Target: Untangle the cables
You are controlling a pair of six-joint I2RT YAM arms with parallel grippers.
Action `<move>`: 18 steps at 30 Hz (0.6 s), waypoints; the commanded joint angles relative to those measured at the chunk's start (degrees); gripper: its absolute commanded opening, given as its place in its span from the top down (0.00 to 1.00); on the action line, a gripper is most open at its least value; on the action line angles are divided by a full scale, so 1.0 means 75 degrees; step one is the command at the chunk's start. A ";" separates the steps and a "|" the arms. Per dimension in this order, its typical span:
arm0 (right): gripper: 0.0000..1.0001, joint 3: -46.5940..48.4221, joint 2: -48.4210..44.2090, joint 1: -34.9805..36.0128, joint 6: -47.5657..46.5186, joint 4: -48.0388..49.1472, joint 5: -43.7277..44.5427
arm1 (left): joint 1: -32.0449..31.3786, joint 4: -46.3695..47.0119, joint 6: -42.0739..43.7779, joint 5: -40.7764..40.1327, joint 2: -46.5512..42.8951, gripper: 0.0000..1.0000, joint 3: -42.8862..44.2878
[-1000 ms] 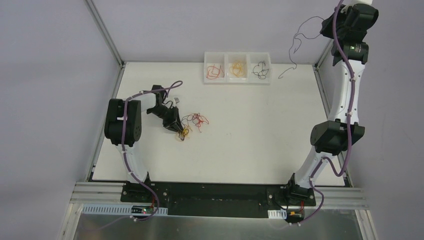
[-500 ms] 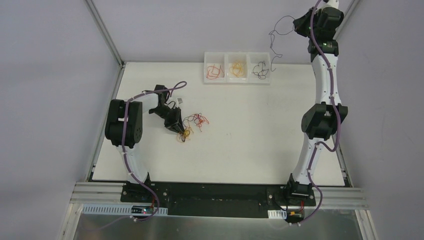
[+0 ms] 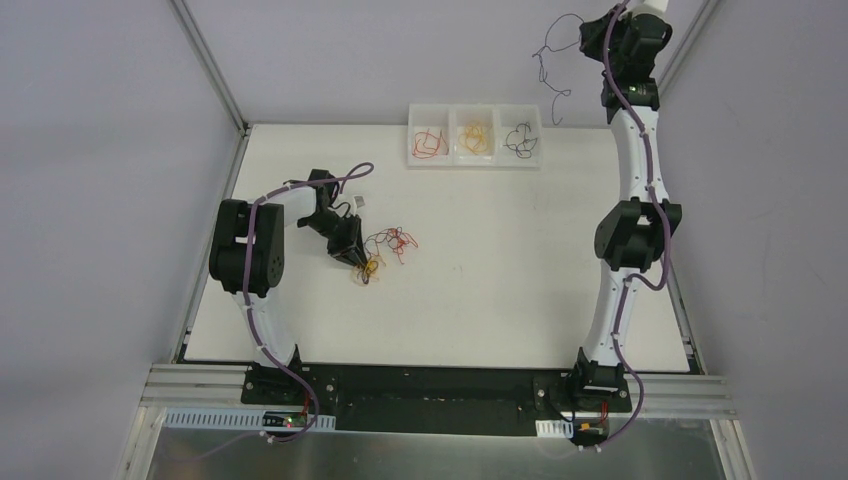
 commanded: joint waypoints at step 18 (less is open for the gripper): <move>1.00 0.0512 0.0857 0.0334 0.0019 0.1016 0.0270 | 0.0022 -0.0552 0.0425 -0.0411 -0.0334 0.91 -0.0052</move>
